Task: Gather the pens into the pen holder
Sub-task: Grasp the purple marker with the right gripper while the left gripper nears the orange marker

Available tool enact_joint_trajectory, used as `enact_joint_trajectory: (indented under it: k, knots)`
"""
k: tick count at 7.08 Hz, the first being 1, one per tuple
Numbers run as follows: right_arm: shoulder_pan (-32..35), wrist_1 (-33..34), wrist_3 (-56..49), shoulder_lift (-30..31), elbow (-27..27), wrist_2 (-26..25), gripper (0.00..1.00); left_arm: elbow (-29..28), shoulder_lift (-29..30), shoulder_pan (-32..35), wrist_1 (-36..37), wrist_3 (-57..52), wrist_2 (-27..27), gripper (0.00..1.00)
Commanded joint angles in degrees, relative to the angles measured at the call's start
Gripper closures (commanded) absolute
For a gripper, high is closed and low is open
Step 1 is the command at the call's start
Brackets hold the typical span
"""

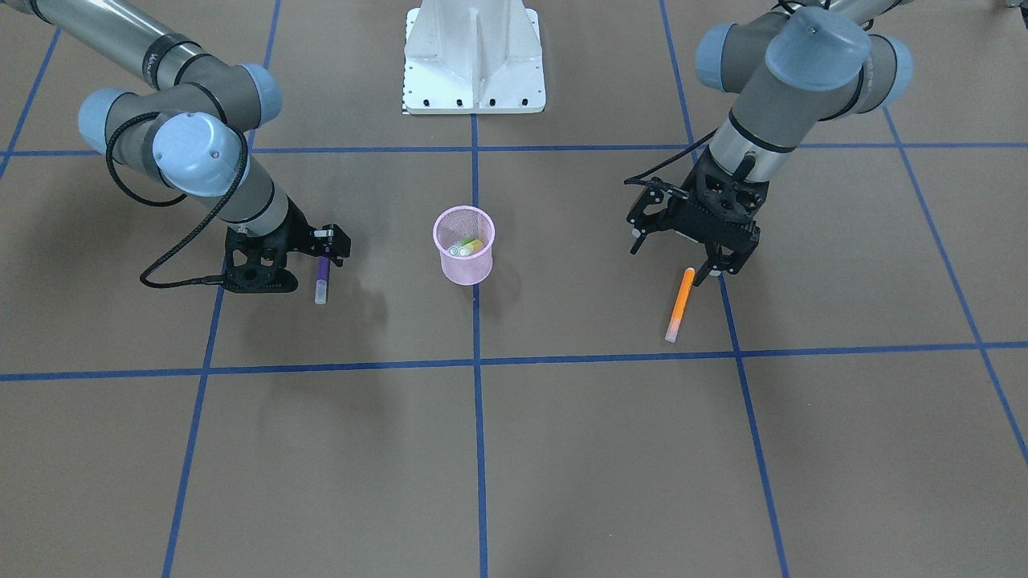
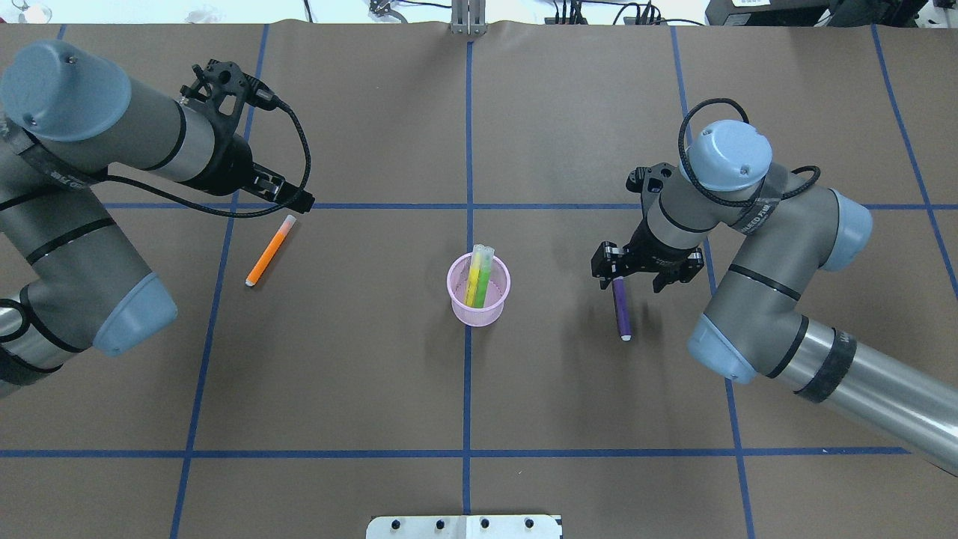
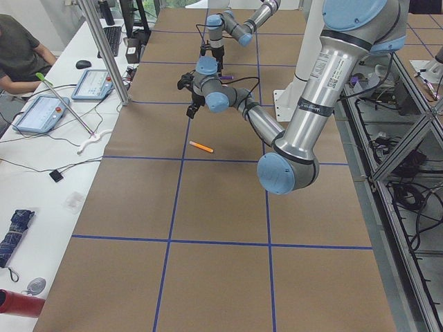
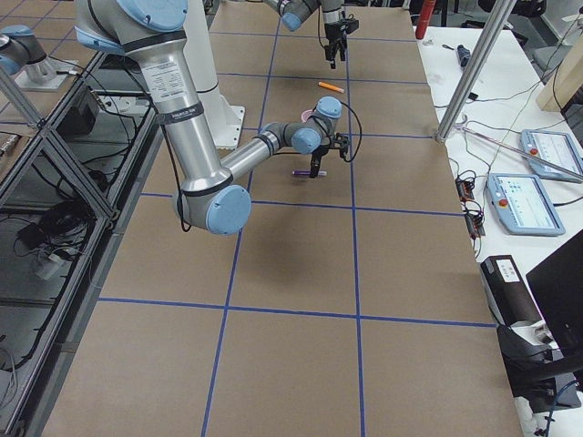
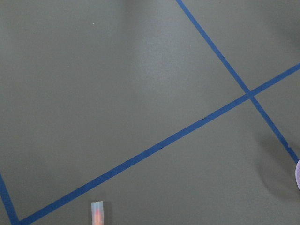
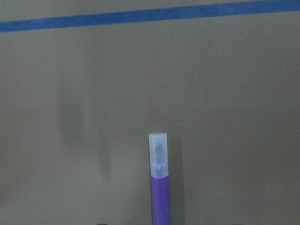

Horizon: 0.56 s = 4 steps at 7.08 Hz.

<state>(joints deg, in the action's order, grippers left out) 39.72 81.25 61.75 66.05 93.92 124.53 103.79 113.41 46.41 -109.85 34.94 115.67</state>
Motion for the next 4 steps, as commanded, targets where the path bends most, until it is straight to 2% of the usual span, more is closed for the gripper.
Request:
enact_joint_trajectory:
  k: [1,4]
  knots:
    - [1.76,1.45,-6.88,-1.62,-4.16,4.2,0.33,0.0,-0.38,0.0,-0.1,0.22,-0.01,0.04]
    - [1.59,1.28,-7.0,-4.78,-7.17,4.4,0.41,0.18,-0.56,0.0,-0.19,0.48,-0.01,0.04]
